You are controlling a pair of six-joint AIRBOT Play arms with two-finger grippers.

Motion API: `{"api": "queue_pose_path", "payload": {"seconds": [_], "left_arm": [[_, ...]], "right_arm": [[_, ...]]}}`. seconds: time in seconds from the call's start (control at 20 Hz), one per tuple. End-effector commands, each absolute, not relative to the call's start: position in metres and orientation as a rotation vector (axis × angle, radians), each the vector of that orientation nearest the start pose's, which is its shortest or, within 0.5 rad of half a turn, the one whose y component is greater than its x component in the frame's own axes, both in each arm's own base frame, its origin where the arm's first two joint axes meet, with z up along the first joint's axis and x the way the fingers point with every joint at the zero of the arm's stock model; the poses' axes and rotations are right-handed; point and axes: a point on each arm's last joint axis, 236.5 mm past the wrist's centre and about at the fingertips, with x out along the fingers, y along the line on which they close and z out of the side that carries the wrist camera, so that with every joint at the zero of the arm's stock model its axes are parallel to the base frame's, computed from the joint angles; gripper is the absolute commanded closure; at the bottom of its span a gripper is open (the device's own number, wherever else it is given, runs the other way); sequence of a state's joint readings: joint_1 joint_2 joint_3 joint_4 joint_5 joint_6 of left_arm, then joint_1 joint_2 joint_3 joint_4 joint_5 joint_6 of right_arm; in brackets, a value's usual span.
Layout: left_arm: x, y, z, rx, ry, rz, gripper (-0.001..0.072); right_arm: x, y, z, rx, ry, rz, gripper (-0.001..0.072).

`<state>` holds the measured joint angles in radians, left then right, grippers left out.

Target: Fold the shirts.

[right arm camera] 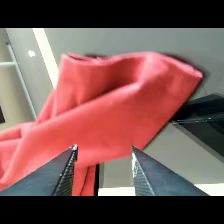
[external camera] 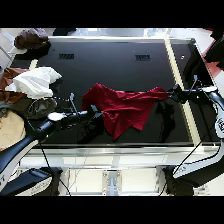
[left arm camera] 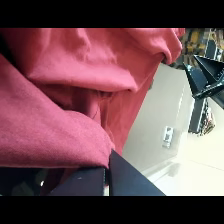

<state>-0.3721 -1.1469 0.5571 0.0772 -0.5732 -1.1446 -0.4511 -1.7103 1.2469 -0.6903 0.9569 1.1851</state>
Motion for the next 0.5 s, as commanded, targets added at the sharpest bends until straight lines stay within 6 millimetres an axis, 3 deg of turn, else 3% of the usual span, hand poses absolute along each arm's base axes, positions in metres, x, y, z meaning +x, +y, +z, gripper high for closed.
{"api": "queue_pose_path", "payload": {"seconds": [0.0,0.1,0.3,0.45], "left_arm": [[0.32,-0.259,-0.011,-0.998,1.068,-0.466,0.0698],[0.32,-0.259,-0.01,-0.999,1.068,-0.467,0.0698],[0.321,-0.259,-0.011,-0.998,1.067,-0.466,0.0698],[0.321,-0.259,-0.011,-0.998,1.067,-0.466,0.0698]], "right_arm": [[0.482,-0.07,-0.065,0.838,1.051,0.097,0.015],[0.483,-0.086,-0.061,0.793,1.047,0.071,0.0149],[0.481,-0.125,-0.056,0.866,1.023,-0.048,0.0166],[0.482,-0.121,-0.067,0.96,1.038,-0.047,0.0166]]}}
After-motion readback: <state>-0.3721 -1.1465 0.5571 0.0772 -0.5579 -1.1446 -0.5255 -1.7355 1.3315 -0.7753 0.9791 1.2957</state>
